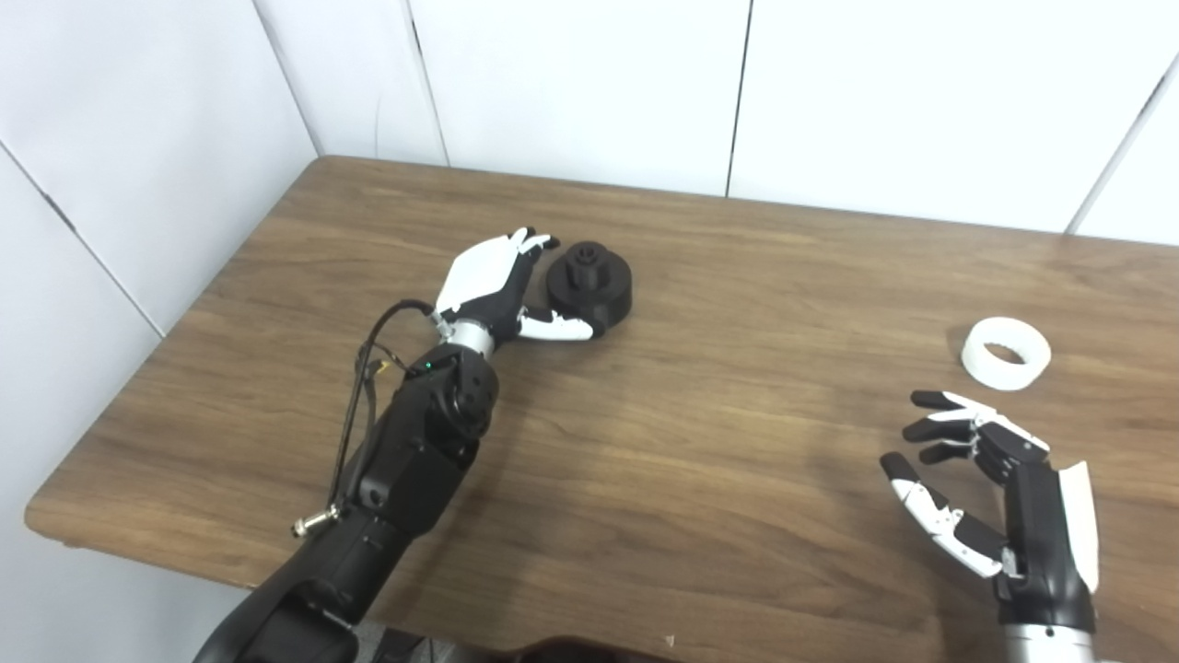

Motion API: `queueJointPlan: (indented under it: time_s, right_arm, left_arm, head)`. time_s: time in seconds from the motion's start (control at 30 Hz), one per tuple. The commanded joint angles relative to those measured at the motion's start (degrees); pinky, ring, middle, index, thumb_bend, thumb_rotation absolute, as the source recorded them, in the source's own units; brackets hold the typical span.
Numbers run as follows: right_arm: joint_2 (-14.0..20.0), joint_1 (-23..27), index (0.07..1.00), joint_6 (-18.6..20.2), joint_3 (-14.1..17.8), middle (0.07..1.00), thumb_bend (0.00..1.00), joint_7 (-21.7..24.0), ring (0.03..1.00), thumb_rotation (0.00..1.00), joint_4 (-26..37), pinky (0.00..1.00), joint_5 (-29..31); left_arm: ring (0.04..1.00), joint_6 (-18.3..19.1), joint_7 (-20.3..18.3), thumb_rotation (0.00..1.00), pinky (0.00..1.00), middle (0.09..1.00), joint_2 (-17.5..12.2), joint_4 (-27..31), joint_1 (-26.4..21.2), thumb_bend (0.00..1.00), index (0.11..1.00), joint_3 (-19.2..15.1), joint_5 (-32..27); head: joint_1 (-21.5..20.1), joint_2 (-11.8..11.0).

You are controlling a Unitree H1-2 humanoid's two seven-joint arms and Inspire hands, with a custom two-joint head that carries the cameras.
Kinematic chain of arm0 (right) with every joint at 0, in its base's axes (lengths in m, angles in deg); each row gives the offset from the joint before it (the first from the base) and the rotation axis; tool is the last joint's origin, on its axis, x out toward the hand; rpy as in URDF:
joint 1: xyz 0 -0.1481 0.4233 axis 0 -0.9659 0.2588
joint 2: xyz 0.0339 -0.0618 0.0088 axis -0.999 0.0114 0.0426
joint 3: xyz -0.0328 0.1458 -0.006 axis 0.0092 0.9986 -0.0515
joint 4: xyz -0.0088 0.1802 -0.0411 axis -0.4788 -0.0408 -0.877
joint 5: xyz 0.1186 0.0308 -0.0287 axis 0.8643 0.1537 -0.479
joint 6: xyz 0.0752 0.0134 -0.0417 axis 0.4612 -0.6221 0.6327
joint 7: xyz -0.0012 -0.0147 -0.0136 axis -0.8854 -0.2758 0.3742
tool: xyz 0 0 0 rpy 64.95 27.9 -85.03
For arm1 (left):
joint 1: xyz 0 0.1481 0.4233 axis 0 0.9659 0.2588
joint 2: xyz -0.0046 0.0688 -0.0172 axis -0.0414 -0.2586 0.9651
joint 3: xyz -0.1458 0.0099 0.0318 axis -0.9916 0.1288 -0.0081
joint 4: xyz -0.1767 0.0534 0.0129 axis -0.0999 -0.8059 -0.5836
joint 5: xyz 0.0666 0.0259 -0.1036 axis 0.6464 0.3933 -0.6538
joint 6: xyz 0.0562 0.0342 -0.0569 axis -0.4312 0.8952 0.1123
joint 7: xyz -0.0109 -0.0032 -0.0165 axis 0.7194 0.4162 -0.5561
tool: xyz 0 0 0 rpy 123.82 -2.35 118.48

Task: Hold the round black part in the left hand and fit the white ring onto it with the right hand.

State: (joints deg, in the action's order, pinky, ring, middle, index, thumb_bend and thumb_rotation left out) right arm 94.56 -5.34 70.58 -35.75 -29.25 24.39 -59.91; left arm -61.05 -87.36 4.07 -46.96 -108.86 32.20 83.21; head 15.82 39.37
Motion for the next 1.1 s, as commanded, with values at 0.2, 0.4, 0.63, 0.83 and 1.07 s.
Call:
queueJointPlan:
  time_s: [0.2, 0.4, 0.63, 0.83, 1.07]
  right_arm:
    - [-2.5, -1.2, 0.499, -0.5, 0.9, 0.701, 0.5, -0.2, 0.583, 0.17, 0.7, 0.48, -0.3]
    - [-2.7, -1.3, 0.499, -0.1, 0.9, 0.702, 0.5, -0.1, 0.582, 0.17, 1.2, 0.48, -0.4]
    - [-2.8, -1.3, 0.499, 0.2, 1.0, 0.699, 0.5, 0.0, 0.578, 0.17, 1.6, 0.48, -0.6]
    - [-3.0, -1.5, 0.499, 0.5, 0.9, 0.702, 0.5, -0.1, 0.585, 0.17, 1.9, 0.48, -0.7]
    - [-3.0, -1.6, 0.499, 0.3, 0.9, 0.701, 0.5, -0.2, 0.582, 0.17, 1.9, 0.48, -0.9]
  left_arm:
    - [1.0, -0.3, 0.4, 0.49, 0.92, 1.0, -1.1, -1.7, -3.2, 1.0, 0.866, 0.7, 0.5]
    - [1.0, -1.5, 1.4, 0.48, 0.92, 1.0, -0.1, -3.8, -3.4, 1.0, 0.851, 1.0, -0.4]
    - [1.0, -3.2, 3.1, 0.46, 0.93, 1.0, 0.8, -4.8, -3.4, 1.0, 0.846, 0.7, -2.3]
    - [1.0, -6.8, 5.2, 0.41, 0.95, 1.0, 2.0, -5.9, -3.1, 0.98, 0.827, -1.5, -6.9]
    - [1.0, -10.9, 7.8, 0.35, 0.97, 0.985, 3.3, -7.3, -2.7, 0.92, 0.751, -3.4, -10.3]
  head:
    - [-0.2, 0.2]
    - [-0.4, 0.3]
    - [-0.7, 0.5]
    - [-0.7, 0.8]
    - [-0.7, 0.9]
